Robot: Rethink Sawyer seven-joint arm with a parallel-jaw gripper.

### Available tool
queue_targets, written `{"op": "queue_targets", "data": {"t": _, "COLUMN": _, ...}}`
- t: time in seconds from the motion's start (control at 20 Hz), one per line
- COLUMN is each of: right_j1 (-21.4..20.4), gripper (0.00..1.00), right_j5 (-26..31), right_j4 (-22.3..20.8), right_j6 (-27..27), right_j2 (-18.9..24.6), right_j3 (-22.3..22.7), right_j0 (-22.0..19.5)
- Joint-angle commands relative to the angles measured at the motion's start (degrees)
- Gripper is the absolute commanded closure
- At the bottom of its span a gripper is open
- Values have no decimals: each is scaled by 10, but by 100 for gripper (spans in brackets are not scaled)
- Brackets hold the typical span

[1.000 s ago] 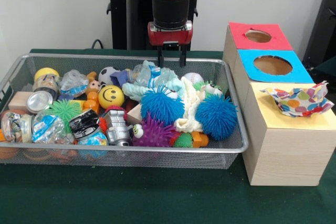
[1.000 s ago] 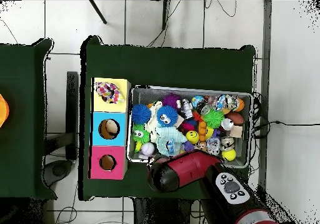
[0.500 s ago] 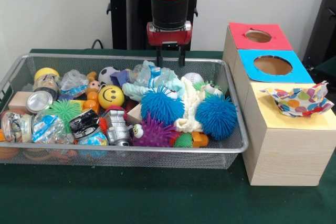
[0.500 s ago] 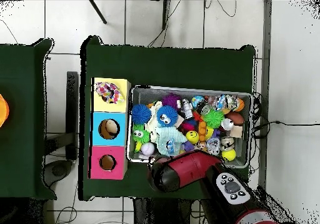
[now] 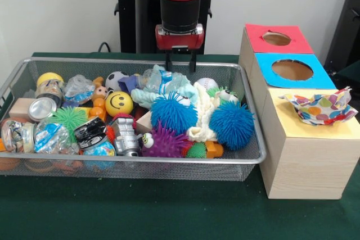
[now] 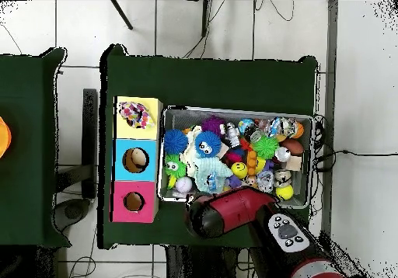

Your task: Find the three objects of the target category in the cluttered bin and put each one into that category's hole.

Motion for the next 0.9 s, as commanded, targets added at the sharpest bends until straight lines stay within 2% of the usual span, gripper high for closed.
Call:
{"op": "queue_targets", "data": {"t": 0.05, "right_j1": 113, "gripper": 0, "right_j5": -60, "right_j4": -52, "right_j6": 47, "right_j2": -46, "right_j3": -108, "right_j0": 27}}
{"op": "queue_targets", "data": {"t": 0.35, "right_j1": 185, "gripper": 0, "right_j5": -109, "right_j4": -28, "right_j6": 57, "right_j2": -78, "right_j3": -170, "right_j0": 68}}
{"op": "queue_targets", "data": {"t": 0.55, "right_j1": 198, "gripper": 0, "right_j5": -127, "right_j4": -19, "right_j6": 55, "right_j2": -93, "right_j3": -181, "right_j0": 78}}
{"op": "queue_targets", "data": {"t": 0.9, "right_j1": 184, "gripper": 0, "right_j5": -127, "right_j4": -7, "right_j6": 46, "right_j2": -105, "right_j3": -171, "right_j0": 87}}
